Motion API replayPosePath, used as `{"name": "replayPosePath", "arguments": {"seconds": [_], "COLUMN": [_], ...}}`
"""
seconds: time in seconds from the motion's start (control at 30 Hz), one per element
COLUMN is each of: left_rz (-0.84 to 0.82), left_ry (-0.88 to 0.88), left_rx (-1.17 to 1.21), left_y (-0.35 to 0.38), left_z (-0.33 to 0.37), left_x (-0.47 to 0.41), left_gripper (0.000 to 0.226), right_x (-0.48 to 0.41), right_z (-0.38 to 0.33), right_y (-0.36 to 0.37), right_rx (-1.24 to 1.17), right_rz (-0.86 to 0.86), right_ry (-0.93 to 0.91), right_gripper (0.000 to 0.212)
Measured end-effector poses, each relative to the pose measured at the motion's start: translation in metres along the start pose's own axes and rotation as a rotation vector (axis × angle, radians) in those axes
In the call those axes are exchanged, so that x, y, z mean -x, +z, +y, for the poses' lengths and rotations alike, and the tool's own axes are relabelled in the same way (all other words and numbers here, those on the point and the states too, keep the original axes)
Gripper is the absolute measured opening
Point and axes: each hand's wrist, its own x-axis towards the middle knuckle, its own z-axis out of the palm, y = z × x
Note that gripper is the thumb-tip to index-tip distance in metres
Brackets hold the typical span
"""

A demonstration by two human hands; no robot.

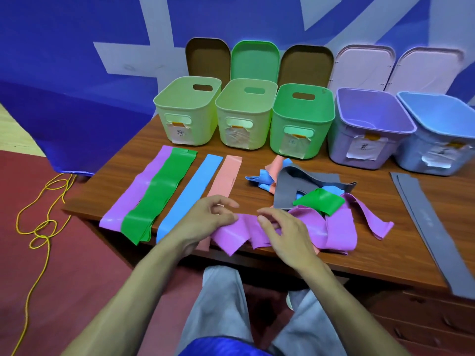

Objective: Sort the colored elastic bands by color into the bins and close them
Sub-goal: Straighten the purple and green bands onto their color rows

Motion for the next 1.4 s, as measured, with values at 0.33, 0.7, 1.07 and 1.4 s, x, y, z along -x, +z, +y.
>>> {"name": "replayPosePath", "arguments": {"seconds": [0.33,0.7,1.07,1.4], "left_rz": [0.096,0.065,0.02,0.185], "left_ry": [-0.033,-0.087,0.311,0.451], "left_rx": [0.374,0.458,0.194,0.177], "left_y": [0.013,0.025,0.034,0.049], "left_z": [0.011,0.027,0.033,0.041], "left_x": [0.004,0.01,0.012,0.0], "left_gripper": [0.01,0.02,0.026,0.015], "right_x": [0.004,-0.009,-0.025,-0.031], "right_z": [-0.055,-0.05,-0.067,-0.069], "right_y": [-0.037,-0.042,-0.068,-0.084], "right_rx": [-0.042,0.146,-0.139,-0.04], "right_rz": [0.016,0.18,0.095,0.081], "right_ry": [-0.292,-0.417,-0.07,-0.079], "right_gripper": [0.047,0.027,0.029,0.01]}}
